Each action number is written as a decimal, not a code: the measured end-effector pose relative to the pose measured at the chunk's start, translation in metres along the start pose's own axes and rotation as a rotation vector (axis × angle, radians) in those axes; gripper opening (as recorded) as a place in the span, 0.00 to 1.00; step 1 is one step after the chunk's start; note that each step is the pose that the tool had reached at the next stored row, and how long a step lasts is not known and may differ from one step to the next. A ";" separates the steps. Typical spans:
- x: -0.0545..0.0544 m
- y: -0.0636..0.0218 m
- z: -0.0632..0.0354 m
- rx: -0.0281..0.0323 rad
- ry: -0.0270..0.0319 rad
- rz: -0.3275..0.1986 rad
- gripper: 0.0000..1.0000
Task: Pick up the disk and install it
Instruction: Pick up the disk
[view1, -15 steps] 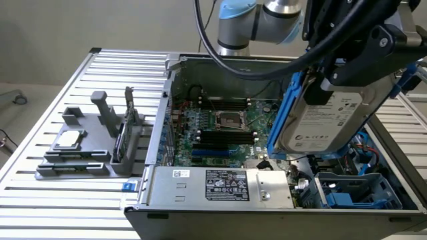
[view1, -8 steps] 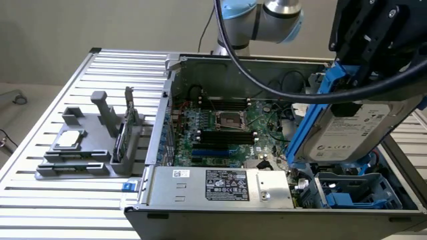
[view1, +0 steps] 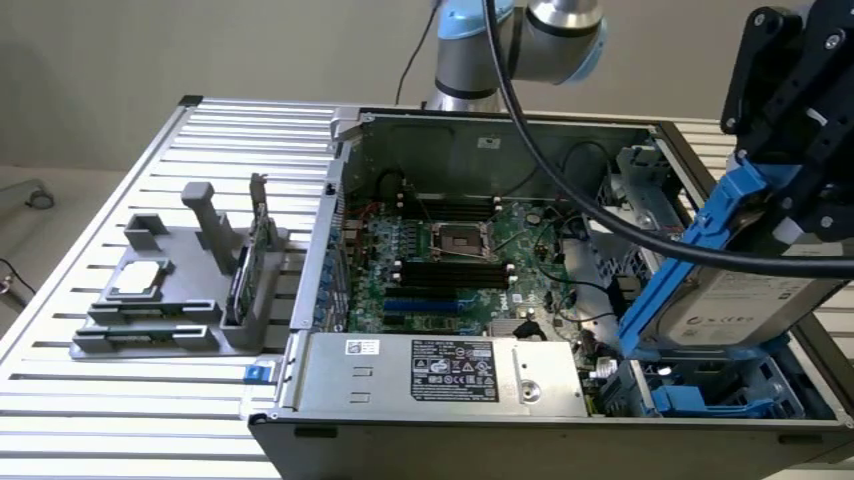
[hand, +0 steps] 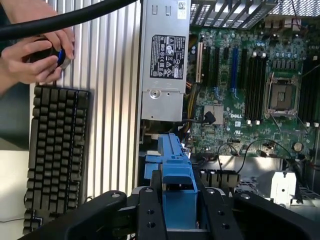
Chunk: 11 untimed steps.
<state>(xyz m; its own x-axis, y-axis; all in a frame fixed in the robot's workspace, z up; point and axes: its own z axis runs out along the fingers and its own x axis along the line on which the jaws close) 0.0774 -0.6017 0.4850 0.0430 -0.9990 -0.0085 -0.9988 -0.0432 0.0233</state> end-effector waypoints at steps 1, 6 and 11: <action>0.002 -0.0042 0.0014 0.0000 0.0000 0.000 0.33; 0.008 -0.0246 0.0094 0.0000 -0.0002 0.000 0.33; 0.008 -0.0309 0.0182 0.0000 0.0001 0.000 0.33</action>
<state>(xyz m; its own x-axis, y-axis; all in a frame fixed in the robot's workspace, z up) 0.1081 -0.6085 0.4661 0.0429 -0.9990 -0.0084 -0.9988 -0.0431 0.0233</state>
